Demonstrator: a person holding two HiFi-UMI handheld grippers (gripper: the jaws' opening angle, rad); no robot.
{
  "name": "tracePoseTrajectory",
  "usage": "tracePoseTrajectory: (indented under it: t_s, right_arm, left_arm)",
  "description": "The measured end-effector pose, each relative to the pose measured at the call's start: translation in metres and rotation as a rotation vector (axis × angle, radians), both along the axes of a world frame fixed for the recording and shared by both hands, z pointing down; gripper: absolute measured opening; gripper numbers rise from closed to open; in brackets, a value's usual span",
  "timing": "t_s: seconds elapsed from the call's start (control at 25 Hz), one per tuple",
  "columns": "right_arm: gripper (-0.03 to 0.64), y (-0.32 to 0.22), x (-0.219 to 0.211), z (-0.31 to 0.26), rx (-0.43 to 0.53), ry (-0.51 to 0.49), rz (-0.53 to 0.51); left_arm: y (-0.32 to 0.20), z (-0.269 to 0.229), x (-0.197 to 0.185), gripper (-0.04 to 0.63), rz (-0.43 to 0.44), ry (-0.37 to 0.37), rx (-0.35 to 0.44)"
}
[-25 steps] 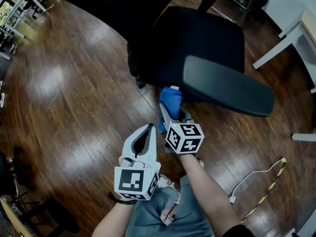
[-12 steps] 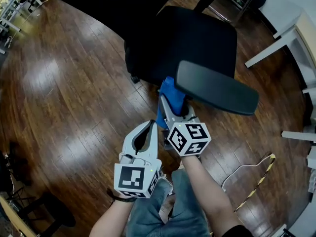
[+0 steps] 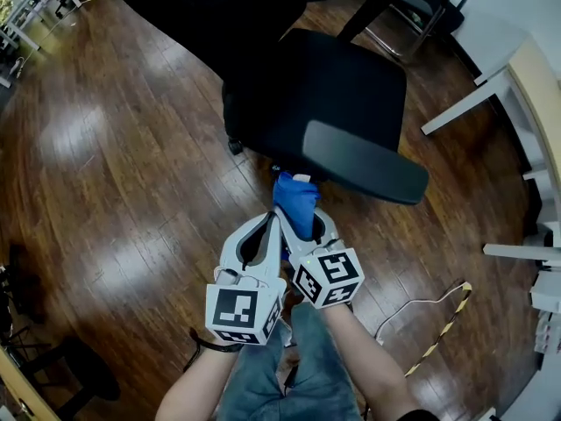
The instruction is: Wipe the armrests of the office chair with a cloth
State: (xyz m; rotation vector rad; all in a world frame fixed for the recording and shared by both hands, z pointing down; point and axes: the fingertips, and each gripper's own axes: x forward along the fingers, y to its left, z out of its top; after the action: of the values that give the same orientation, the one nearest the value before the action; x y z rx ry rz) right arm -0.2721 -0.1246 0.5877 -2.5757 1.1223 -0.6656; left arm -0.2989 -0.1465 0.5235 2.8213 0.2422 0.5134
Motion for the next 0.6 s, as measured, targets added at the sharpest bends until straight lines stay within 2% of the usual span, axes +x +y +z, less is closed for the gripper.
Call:
tracePoseTrajectory:
  t_s: [0.2, 0.44, 0.6]
  right_arm:
    - [0.141, 0.026, -0.022, -0.047, -0.021, 0.030, -0.002]
    - [0.141, 0.048, -0.004, -0.115, -0.023, 0.093, -0.020]
    - [0.141, 0.061, 0.016, -0.155, -0.043, 0.158, -0.101]
  left_arm:
    - [0.010, -0.031, -0.011, 0.003, -0.017, 0.026, -0.035]
    - [0.031, -0.068, -0.002, 0.003, -0.031, 0.049, -0.036]
    - [0.048, -0.091, 0.013, 0.003, -0.064, 0.081, -0.056]
